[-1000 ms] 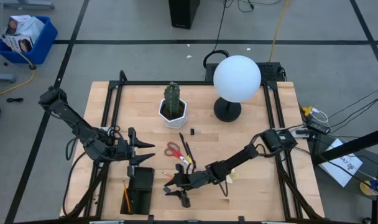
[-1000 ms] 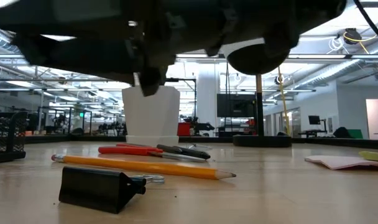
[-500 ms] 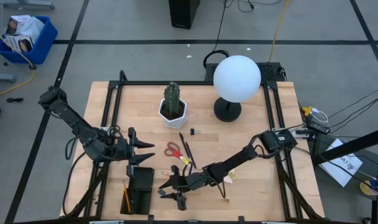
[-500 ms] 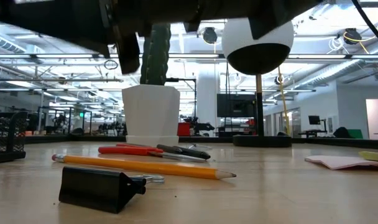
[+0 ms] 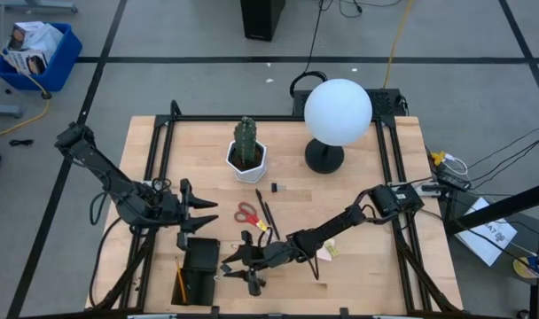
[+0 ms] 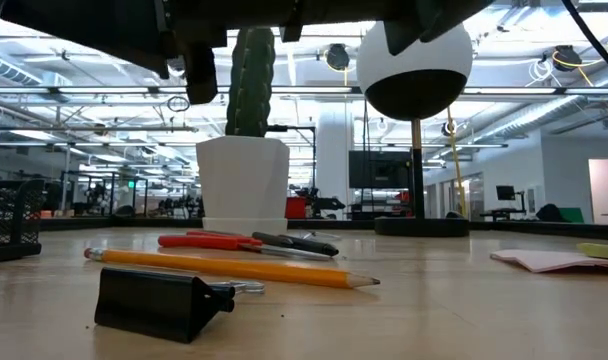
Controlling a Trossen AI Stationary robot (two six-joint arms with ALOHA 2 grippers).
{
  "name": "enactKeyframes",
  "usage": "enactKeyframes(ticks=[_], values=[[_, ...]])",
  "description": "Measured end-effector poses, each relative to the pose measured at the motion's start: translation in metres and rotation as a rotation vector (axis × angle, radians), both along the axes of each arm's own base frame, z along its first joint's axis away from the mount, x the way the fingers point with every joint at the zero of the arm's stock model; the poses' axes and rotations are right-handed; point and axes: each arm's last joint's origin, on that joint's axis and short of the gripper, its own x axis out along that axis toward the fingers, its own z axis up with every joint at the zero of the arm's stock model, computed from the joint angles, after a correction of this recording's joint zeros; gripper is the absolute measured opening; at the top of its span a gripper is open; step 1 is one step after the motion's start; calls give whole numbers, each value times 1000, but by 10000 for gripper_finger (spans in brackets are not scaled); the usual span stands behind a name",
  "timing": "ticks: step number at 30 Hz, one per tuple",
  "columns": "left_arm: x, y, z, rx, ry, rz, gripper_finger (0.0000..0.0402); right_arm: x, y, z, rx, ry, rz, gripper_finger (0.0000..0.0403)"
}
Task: Pick and place office supplies into organizer
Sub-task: Put the right binder clip in the desk organizer
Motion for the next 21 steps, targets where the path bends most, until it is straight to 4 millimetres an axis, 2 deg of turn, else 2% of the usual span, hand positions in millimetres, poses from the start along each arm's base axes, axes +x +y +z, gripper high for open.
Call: enactKeyframes(ticks=[6,13,21], values=[[0,0,0,0,1,0,152,13,7,-17,-14,31,9,152],[-1,-1,-1,-8,6,-17,152,27,15,-13,-1,23,57,154],[-1,-1,-2,-5,16,-17,152,35,21,-23,-11,46,65,153]])
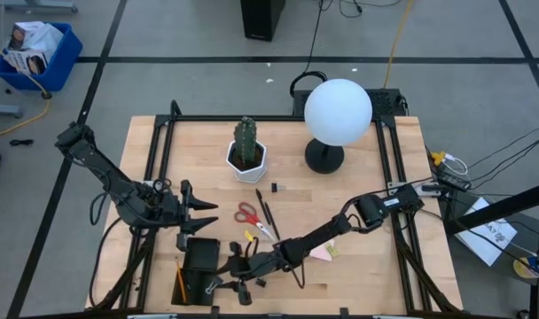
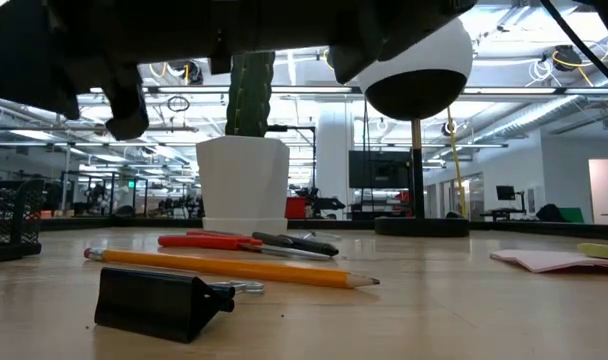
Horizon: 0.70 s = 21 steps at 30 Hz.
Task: Pick and place office supplies into organizer
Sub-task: Put the right binder clip in the desk organizer
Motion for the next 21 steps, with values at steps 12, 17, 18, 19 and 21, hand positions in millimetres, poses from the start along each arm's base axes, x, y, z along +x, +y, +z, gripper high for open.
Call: enactKeyframes(ticks=[12,17,18,19,21], values=[[0,0,-1,-7,6,0,152,2,-3,4,0,-39,-8,151],[0,0,-1,-7,5,1,152,4,-6,6,9,-53,-14,150],[0,0,-1,-7,5,2,152,4,-6,6,9,-54,-14,151],[0,0,-1,-6,5,5,152,5,-5,4,8,-52,-14,151],[0,0,-1,0,4,8,152,9,-4,3,5,-54,-10,151]])
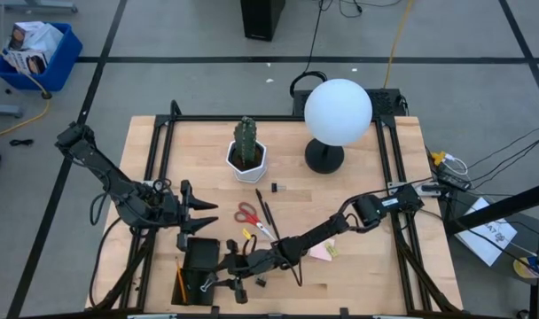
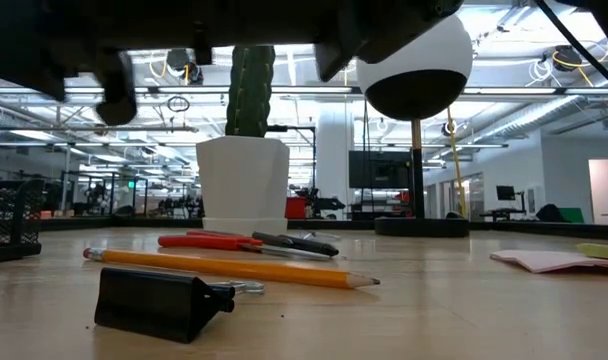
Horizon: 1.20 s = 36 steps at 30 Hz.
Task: Pick and place office supplies into organizer
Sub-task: Put the right binder clip in the desk organizer
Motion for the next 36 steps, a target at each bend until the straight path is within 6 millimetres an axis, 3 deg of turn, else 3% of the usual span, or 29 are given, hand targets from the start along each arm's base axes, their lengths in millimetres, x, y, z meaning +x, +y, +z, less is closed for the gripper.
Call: enactKeyframes(ticks=[4,8,15,20,26,36], values=[[0,0,-1,-10,8,-3,152,-1,5,-1,-50,7,1,150],[0,-1,-2,-47,15,-25,152,-6,10,11,-148,-18,-51,152],[0,-3,-5,-210,38,-93,152,-17,18,22,-370,29,-151,151],[0,-6,-17,-318,148,-170,152,-20,21,22,-496,32,-218,152],[3,-9,-30,-430,236,-136,152,-24,18,25,-667,55,-355,152],[2,-17,-34,-445,276,-197,152,-32,30,40,-752,22,-387,153]])
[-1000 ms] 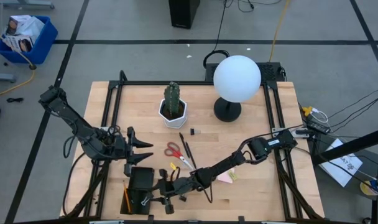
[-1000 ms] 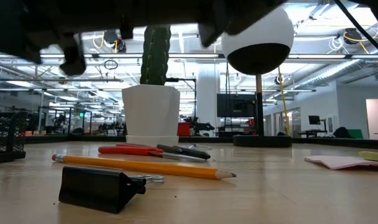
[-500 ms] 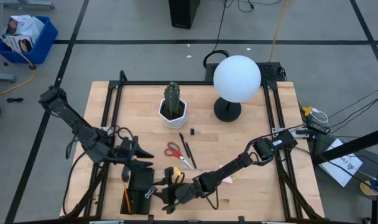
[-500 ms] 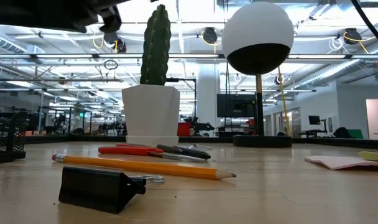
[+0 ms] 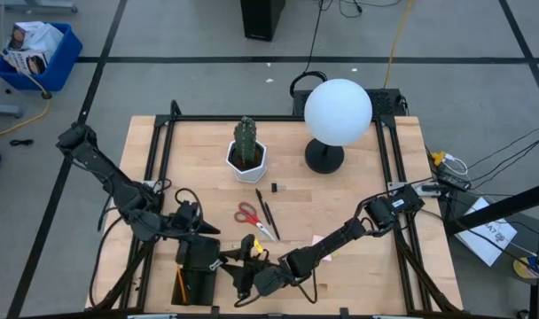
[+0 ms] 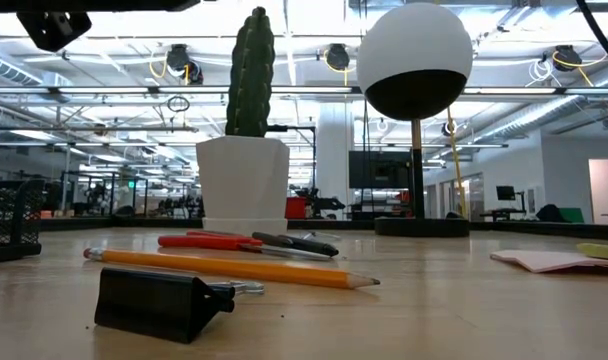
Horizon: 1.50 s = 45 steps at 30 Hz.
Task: Pick and place office supplies into organizer
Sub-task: Put the right binder clip in the desk organizer
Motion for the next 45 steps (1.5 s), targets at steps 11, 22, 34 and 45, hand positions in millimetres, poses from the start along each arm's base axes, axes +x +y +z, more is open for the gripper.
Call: enactKeyframes(ticks=[11,22,34,45], values=[[-6,-5,-7,-50,81,-48,152,-12,13,8,-200,-1,-114,154],[-7,-5,-9,-67,109,-40,152,-12,2,32,-333,13,-182,154],[-8,-5,-10,-66,118,-46,152,-8,-6,37,-383,15,-189,154],[-8,-5,-11,-46,129,-56,152,-5,-10,43,-428,-13,-197,154]])
